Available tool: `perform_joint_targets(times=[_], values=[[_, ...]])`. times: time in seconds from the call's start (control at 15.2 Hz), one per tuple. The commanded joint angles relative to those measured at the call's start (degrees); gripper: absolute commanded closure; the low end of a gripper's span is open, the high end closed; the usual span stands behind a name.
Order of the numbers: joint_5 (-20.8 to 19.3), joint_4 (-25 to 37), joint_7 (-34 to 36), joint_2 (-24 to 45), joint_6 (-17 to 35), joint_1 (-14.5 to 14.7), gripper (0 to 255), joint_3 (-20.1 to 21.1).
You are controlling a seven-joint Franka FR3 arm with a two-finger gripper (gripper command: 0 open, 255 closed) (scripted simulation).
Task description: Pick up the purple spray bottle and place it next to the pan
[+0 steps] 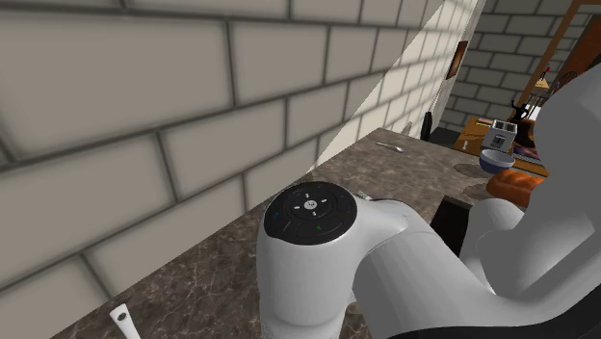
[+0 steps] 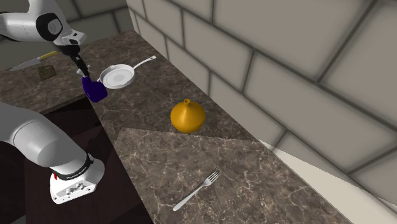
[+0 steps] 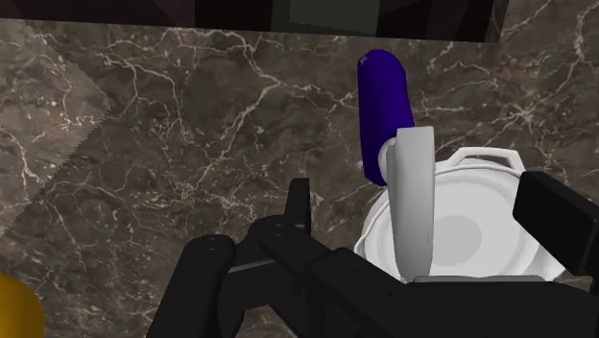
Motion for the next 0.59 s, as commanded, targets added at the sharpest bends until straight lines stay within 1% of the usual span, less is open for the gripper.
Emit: perform_joint_targets(times=[0.0,0.2,0.53], values=[[0.33,1.14,-0.37,-1.15,-2.19,0.16,0,-0.65],[0.77,4.66,-1.06,-3.72,-8.1,0.45,0,-2.36],[0.76,4.66,-1.06,-3.72,-8.1,0.45,0,-2.37]])
